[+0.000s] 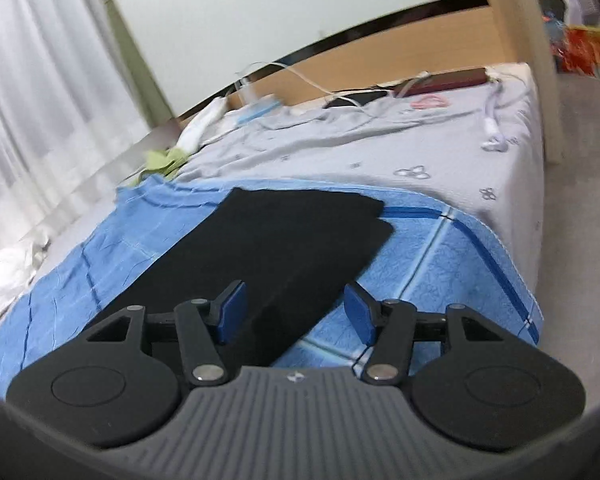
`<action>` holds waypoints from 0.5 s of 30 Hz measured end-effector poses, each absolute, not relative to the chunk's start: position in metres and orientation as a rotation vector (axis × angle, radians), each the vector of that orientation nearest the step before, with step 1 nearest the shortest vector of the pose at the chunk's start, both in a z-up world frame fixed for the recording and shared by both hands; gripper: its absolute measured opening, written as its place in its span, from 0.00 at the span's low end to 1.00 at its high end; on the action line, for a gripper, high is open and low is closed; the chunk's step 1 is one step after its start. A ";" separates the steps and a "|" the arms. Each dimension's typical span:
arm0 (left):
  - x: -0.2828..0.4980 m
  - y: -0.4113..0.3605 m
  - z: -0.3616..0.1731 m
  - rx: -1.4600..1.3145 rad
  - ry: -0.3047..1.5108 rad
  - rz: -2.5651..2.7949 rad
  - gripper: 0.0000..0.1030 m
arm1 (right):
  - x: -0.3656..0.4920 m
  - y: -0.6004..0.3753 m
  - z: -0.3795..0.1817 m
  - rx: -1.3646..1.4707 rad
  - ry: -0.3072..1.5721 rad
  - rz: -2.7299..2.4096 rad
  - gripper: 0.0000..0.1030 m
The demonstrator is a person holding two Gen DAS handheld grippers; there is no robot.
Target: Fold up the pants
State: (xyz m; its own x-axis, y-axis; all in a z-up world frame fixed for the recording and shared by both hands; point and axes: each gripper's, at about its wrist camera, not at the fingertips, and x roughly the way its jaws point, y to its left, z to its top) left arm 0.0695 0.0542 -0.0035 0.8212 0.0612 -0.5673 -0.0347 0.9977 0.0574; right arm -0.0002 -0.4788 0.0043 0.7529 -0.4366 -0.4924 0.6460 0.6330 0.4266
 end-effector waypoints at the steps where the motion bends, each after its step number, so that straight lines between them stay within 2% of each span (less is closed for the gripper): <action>1: 0.070 0.054 -0.003 0.045 0.605 0.052 0.83 | 0.000 -0.482 0.004 0.646 0.358 -0.631 0.67; 10: 0.069 0.055 -0.003 0.044 0.605 0.052 0.84 | 0.021 -0.522 0.001 0.768 0.337 -0.599 0.72; 15: 0.069 0.055 -0.003 0.044 0.605 0.053 0.84 | 0.025 -0.520 0.001 0.736 0.342 -0.625 0.72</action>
